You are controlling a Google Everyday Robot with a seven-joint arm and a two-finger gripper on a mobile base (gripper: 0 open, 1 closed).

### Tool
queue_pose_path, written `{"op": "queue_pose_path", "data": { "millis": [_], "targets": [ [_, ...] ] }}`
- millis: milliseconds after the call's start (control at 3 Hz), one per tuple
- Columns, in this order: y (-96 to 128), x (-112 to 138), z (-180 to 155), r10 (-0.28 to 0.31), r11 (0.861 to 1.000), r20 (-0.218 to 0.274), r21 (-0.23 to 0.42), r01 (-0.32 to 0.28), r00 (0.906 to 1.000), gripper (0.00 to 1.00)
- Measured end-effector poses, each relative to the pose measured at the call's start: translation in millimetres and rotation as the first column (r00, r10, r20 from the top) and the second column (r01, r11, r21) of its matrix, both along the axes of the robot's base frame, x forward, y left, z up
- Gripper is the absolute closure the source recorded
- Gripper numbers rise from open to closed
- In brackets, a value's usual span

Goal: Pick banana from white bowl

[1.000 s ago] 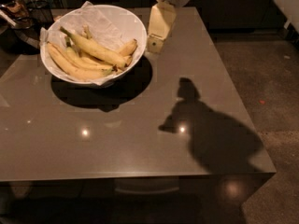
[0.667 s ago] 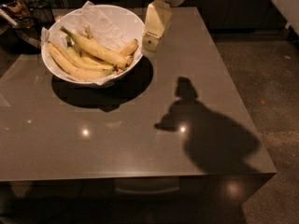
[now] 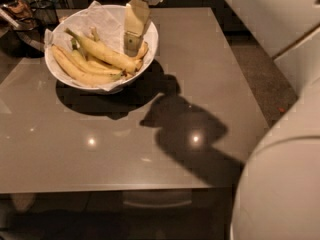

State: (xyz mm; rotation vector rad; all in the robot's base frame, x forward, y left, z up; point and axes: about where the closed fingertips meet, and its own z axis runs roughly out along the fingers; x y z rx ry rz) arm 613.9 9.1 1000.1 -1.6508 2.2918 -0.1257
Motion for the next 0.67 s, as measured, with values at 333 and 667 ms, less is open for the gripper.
{"op": "queue_pose_path", "data": {
  "millis": [333, 667],
  "targets": [
    [29, 14, -12, 0.042, 0.999, -0.019, -0.011, -0.042, 0.9989, 0.00],
    [49, 21, -21, 0.071, 0.997, -0.031, -0.026, -0.072, 0.9970, 0.06]
  ]
}}
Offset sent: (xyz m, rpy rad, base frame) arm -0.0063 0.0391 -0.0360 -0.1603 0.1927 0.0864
